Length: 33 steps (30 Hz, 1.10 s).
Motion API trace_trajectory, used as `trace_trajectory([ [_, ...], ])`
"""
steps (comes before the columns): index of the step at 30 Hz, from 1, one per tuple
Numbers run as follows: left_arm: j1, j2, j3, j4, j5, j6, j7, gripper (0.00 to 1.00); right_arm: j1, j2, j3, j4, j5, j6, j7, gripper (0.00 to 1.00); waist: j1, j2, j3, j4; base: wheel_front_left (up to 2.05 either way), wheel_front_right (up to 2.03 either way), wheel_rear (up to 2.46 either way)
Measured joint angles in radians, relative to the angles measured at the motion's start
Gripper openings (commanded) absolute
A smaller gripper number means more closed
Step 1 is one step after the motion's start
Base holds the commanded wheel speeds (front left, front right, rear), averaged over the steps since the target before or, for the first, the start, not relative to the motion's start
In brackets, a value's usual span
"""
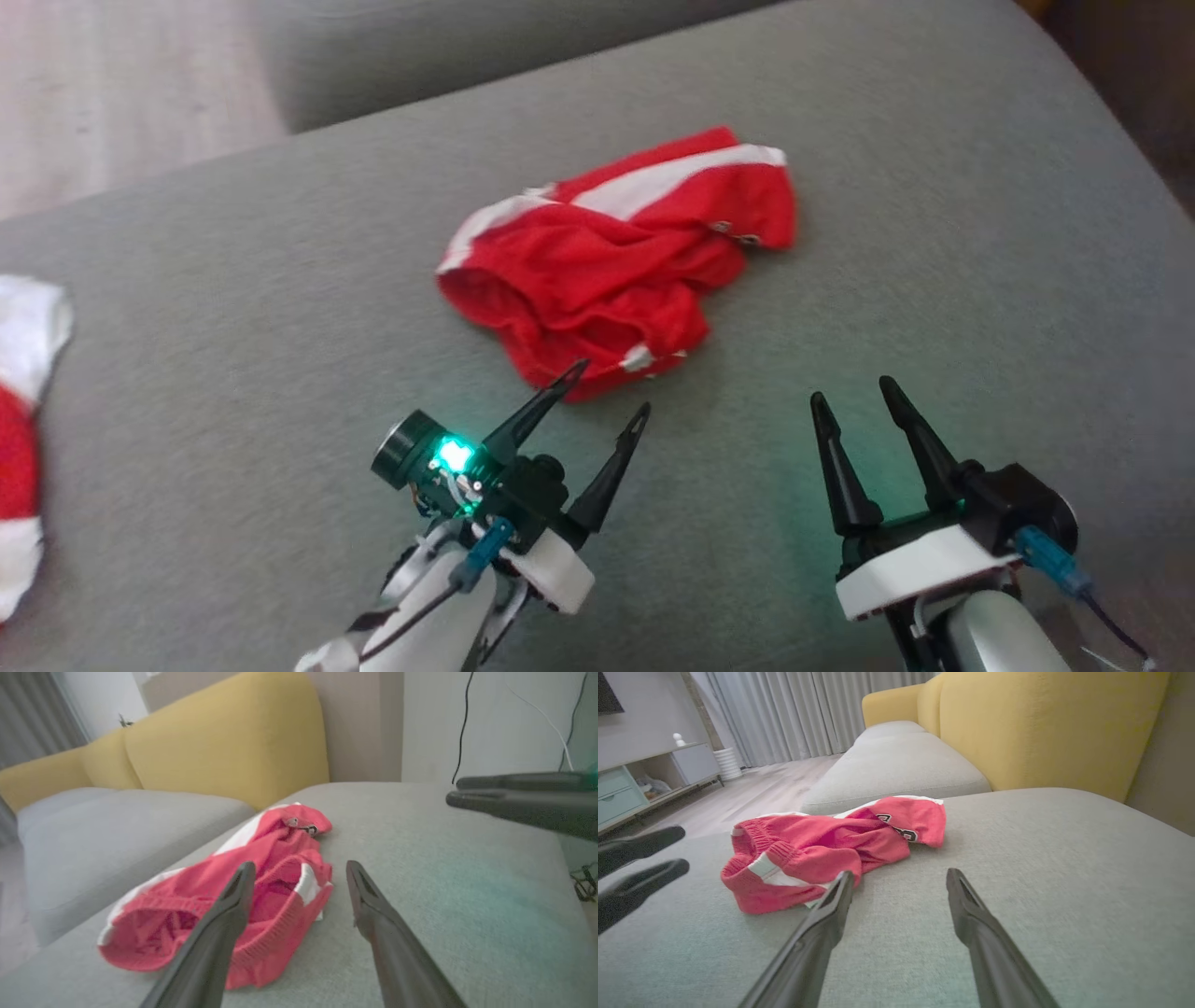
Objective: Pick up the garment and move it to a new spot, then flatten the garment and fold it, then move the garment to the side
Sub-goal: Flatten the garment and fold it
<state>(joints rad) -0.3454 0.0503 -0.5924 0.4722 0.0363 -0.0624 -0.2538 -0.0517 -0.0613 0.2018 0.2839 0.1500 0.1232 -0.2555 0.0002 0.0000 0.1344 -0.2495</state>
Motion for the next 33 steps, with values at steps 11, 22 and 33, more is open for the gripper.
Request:
trace_trajectory([
  [11, -0.115, 0.000, -0.020, 0.174, -0.012, 0.027, 0.000, 1.00, -0.004, 0.001, 0.016, 0.001, 0.009, 0.000, 0.000, 1.00, -0.0001, 0.0000, 0.054, -0.124, 0.00, 0.00, 0.00],
  [22, -0.156, 0.001, -0.019, 0.266, -0.035, 0.031, 0.000, 0.00, -0.022, 0.005, 0.010, 0.003, 0.017, 0.000, 0.000, 1.00, -0.0001, 0.0000, 0.069, -0.134, 0.00, 0.00, 0.00],
  [33, -0.337, -0.001, -0.021, 0.152, -0.192, -0.044, 0.000, 0.00, -0.023, 0.009, 0.022, 0.006, 0.018, 0.000, 0.000, 1.00, -0.0002, 0.0000, 0.041, -0.118, 0.00, 0.00, 0.00],
])
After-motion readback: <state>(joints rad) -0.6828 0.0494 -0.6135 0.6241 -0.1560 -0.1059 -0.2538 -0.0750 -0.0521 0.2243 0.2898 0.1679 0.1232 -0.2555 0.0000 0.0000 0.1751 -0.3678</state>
